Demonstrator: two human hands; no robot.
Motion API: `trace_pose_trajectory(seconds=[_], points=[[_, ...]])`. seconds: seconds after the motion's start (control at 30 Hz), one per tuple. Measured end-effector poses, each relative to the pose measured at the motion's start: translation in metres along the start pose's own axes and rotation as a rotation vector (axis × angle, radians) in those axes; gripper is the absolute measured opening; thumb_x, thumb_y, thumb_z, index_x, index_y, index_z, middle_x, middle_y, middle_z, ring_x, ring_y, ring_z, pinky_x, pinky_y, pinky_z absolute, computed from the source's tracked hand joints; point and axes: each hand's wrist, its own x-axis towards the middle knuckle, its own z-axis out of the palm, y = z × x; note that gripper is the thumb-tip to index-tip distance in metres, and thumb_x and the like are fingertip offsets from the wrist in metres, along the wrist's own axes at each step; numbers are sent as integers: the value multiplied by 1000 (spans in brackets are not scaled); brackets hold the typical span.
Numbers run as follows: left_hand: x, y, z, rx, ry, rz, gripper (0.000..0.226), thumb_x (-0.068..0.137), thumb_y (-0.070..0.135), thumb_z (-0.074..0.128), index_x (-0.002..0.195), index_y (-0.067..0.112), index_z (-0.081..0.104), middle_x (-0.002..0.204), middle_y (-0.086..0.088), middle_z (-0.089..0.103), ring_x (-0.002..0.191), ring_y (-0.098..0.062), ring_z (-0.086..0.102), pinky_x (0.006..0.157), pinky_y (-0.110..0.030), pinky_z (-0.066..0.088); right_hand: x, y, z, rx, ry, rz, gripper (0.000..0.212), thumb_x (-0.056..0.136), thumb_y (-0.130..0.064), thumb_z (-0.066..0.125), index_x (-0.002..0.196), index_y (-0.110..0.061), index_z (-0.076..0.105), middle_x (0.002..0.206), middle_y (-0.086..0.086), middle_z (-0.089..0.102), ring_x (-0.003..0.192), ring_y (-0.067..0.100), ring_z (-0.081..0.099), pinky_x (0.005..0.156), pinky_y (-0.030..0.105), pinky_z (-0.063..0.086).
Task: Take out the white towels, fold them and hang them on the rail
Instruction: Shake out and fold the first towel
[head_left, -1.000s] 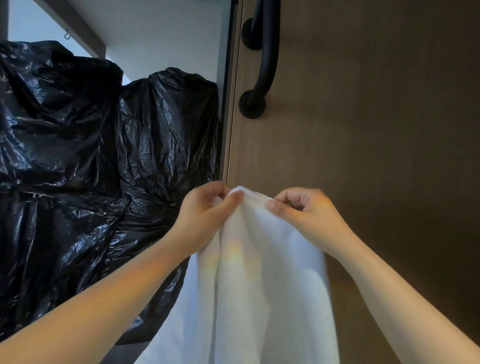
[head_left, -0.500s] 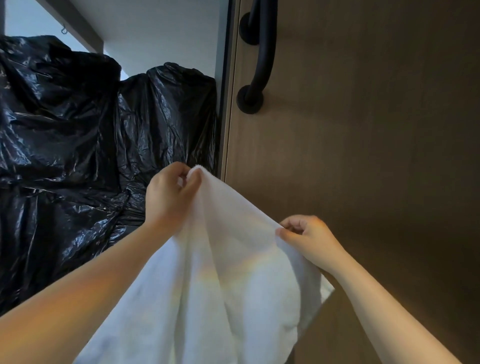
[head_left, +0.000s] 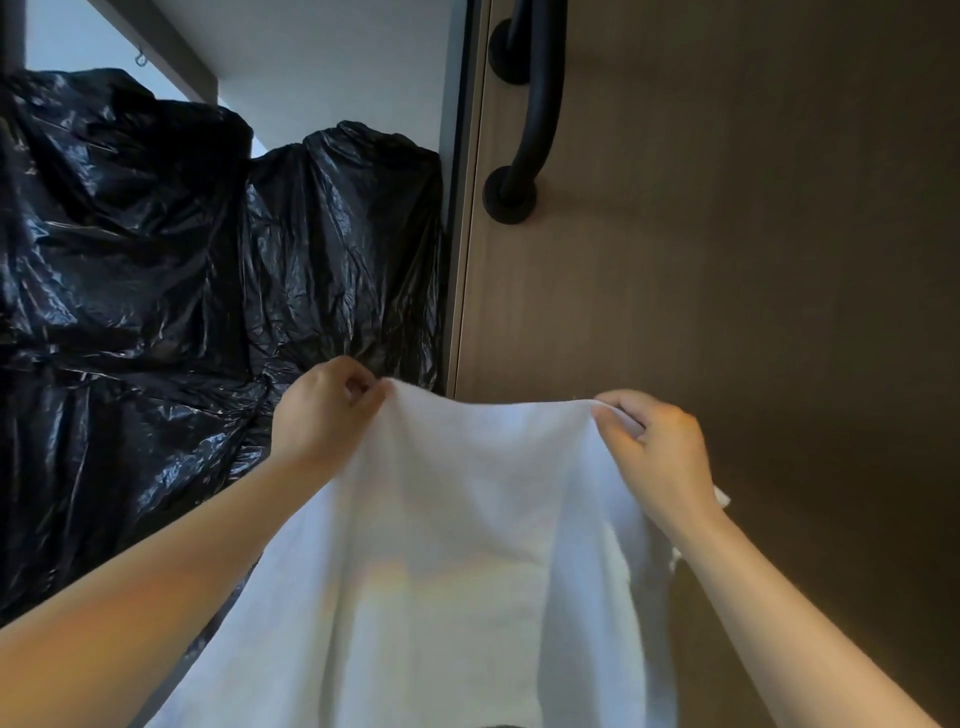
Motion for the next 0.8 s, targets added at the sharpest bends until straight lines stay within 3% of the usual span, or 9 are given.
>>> trace_pose_trajectory(seconds=[0.1, 0.17, 0.27, 0.33, 0.43, 0.53, 0.67, 0.8], points=[[-13, 18, -3, -136, -18, 75, 33, 78, 39, 77, 107, 26, 69, 89, 17, 66, 75, 0, 56, 61, -11, 37, 13, -17, -6, 19, -125, -59, 16, 94, -23, 59, 89, -27, 73, 85, -14, 72, 83, 8, 65, 73, 33, 53], [-22, 38, -2, -249, -125, 120, 39, 75, 44, 78, 111, 31, 69, 94, 25, 65, 80, 11, 56, 67, -1, 38, 18, -27, -6, 73, -196, -81, 17, 95, -23, 58, 90, -26, 74, 86, -14, 72, 85, 5, 65, 74, 31, 54], [-36, 61, 4, -312, -299, 162, 43, 75, 47, 77, 115, 34, 69, 102, 17, 70, 91, 6, 59, 75, 3, 37, 21, -38, -4, 142, -201, -114, 17, 93, -20, 60, 87, -25, 75, 85, -15, 72, 86, 1, 64, 73, 23, 50], [-45, 68, 10, -378, -396, 170, 38, 77, 42, 77, 113, 34, 70, 105, 21, 69, 96, 10, 59, 78, 3, 38, 22, -43, -4, 154, -196, -127, 17, 91, -18, 61, 84, -26, 74, 84, -17, 71, 85, 0, 63, 68, 16, 47], [-54, 71, 19, -526, -420, 119, 7, 83, 29, 75, 87, 25, 77, 80, 8, 72, 72, 6, 61, 67, -10, 45, 20, -45, -7, 150, -203, -140, 17, 90, -19, 62, 81, -27, 73, 81, -19, 69, 81, -1, 62, 63, 8, 42], [-51, 67, 23, -531, -329, 90, 14, 87, 26, 71, 74, 20, 74, 74, -3, 69, 62, -1, 58, 60, -15, 44, 21, -36, -15, 72, -216, -125, 13, 87, -27, 67, 75, -29, 71, 69, -10, 66, 64, 5, 57, 53, 14, 38], [-38, 60, 20, -511, -244, 56, 17, 87, 27, 70, 70, 23, 71, 55, 8, 57, 52, 0, 48, 51, -10, 37, 14, -16, -26, -55, -297, -101, 24, 91, -39, 64, 70, -26, 66, 54, -12, 52, 49, 5, 44, 46, 18, 30], [-34, 55, 20, -466, -189, 90, 15, 87, 26, 70, 73, 22, 72, 47, 17, 48, 47, 1, 42, 49, -10, 33, 0, 1, -35, -127, -302, -64, 29, 94, -40, 60, 67, -29, 62, 53, -16, 50, 48, 6, 45, 48, 19, 26]])
